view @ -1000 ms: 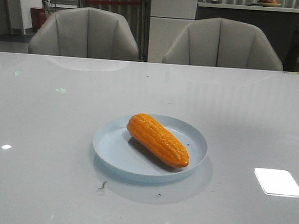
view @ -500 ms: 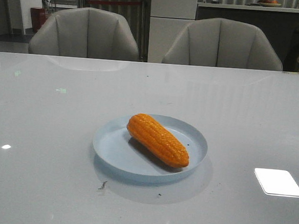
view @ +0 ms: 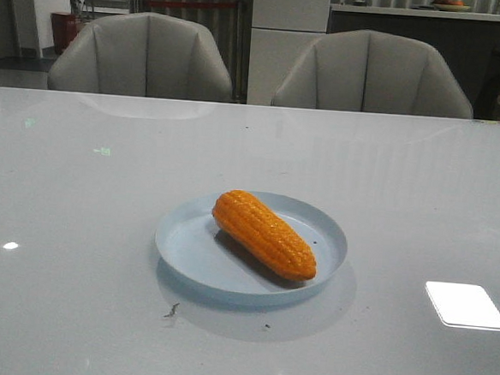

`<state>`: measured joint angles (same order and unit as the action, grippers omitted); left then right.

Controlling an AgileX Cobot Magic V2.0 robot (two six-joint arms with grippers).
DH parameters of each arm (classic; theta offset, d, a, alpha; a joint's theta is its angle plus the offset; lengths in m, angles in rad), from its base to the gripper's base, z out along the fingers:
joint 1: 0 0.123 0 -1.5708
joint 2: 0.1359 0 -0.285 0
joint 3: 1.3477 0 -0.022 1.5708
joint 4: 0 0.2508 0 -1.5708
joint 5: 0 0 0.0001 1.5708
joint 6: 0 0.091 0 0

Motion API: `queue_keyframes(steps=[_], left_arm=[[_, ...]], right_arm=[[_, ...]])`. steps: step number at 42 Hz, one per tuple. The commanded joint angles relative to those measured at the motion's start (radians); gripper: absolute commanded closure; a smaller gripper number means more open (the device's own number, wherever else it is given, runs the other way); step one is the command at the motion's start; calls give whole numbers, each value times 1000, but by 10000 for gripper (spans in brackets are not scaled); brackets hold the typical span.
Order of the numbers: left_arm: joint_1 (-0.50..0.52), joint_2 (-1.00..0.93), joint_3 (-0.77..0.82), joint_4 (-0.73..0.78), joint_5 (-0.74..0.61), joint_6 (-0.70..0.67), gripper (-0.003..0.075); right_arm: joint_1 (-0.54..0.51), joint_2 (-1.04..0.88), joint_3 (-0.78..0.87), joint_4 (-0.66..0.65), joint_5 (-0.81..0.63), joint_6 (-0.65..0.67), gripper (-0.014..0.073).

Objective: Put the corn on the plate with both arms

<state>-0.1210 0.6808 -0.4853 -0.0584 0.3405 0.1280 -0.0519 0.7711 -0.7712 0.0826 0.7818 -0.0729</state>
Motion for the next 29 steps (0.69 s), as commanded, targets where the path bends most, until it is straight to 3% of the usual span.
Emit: queue_keyframes(steps=[1, 13, 29], left_arm=[[1, -1, -29, -5, -83, -6, 444], [1, -1, -29, -5, -81, -6, 629], [1, -1, -29, -21, -81, -6, 627]], right_arm=[[-6, -7, -27, 8, -59, 3, 11], [-6, -7, -27, 8, -59, 3, 11], [-6, -7, -27, 8, -59, 3, 11]])
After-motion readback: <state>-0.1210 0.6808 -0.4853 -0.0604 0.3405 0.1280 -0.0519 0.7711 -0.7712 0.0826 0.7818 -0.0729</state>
